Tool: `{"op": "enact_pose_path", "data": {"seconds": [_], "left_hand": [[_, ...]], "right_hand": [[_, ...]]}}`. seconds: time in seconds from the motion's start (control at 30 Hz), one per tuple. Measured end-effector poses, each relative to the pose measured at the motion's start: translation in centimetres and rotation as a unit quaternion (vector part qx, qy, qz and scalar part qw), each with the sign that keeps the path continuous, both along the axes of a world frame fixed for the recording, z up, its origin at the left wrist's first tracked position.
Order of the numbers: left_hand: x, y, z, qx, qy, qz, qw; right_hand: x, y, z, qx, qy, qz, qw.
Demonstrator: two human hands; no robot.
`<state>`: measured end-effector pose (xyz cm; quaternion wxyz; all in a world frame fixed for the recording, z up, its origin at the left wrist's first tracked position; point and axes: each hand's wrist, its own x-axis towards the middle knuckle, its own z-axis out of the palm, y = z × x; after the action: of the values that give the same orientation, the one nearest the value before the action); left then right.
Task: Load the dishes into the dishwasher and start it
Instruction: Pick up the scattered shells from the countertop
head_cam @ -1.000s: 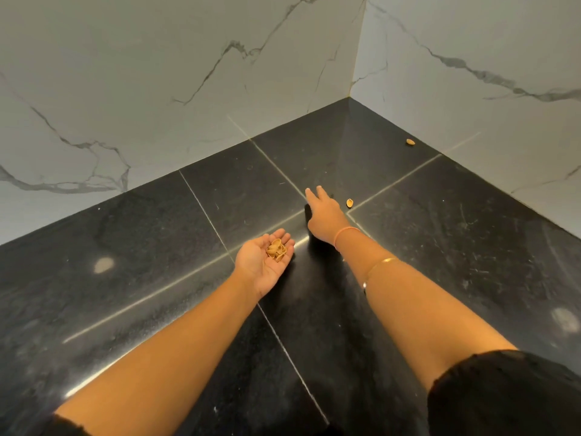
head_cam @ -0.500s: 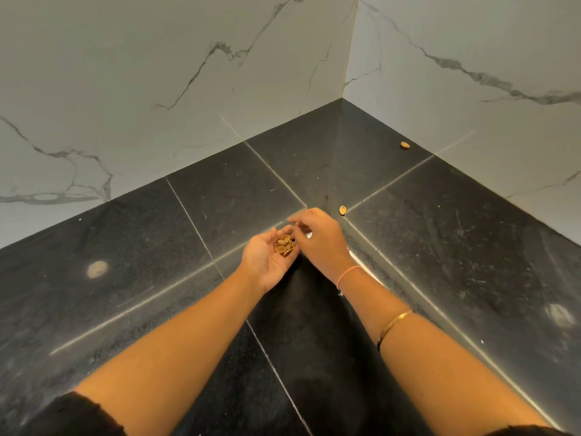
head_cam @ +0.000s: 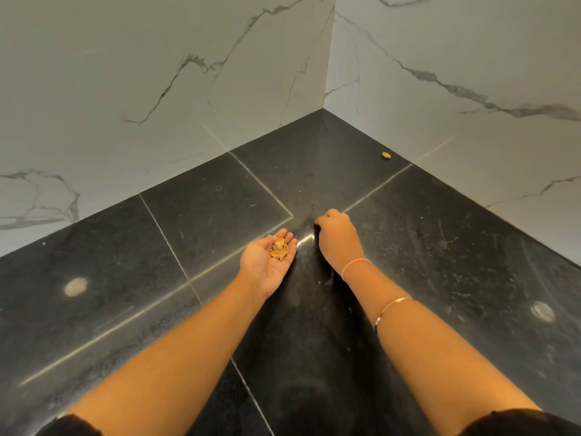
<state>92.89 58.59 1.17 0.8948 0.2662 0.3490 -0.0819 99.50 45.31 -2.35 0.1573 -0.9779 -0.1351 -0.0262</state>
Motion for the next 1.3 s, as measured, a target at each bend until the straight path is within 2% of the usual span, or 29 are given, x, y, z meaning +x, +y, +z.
{"op": "enact_pose_path", "data": {"seconds": [0.13,0.23,0.37,0.5,0.6,0.77,0.87,1.0,1.1,1.3], "left_hand": [[0.8,0.0,-0.1,0.003,-0.008,-0.007,1.0],[1.4,-0.1,-0.3,0.002,-0.021,-0.022,1.0],[2.4,-0.2,-0.2,-0.005,-0.038,-0.032,0.999],[4.0,-0.3,0.0,-0.013,-0.022,-0.02,0.999],[5.3,-0.8,0.3,0.026,-0.002,-0.016,1.0],[6.8,-1.5,-0.7,0.108,-0.015,-0.061,0.992],[7.1,-1.6,-1.5,0.161,-0.036,-0.084,0.983],[7.3,-1.4,-2.0,0.193,-0.05,-0.111,0.974],[7.3,-1.3,-2.2,0.187,-0.057,-0.111,0.974],[7.3,-1.4,-2.2,0.166,-0.069,-0.096,0.979]], "right_hand": [[0.5,0.7,1.1,0.155,0.027,-0.052,0.986],[-1.0,1.9,2.4,0.292,0.001,-0.005,0.957],[-2.0,3.1,2.7,0.292,0.0,0.084,0.953],[-0.1,1.6,3.1,0.314,-0.072,0.079,0.943],[3.6,-0.8,3.5,0.262,-0.084,0.02,0.961],[10.3,-5.4,3.3,0.08,0.069,-0.042,0.993],[13.9,-7.2,2.7,-0.022,0.097,-0.056,0.993],[16.9,-8.1,1.8,-0.06,0.126,-0.097,0.985],[18.2,-8.3,1.4,-0.091,0.119,-0.115,0.982],[18.7,-8.8,1.3,-0.167,0.04,-0.11,0.979]]}}
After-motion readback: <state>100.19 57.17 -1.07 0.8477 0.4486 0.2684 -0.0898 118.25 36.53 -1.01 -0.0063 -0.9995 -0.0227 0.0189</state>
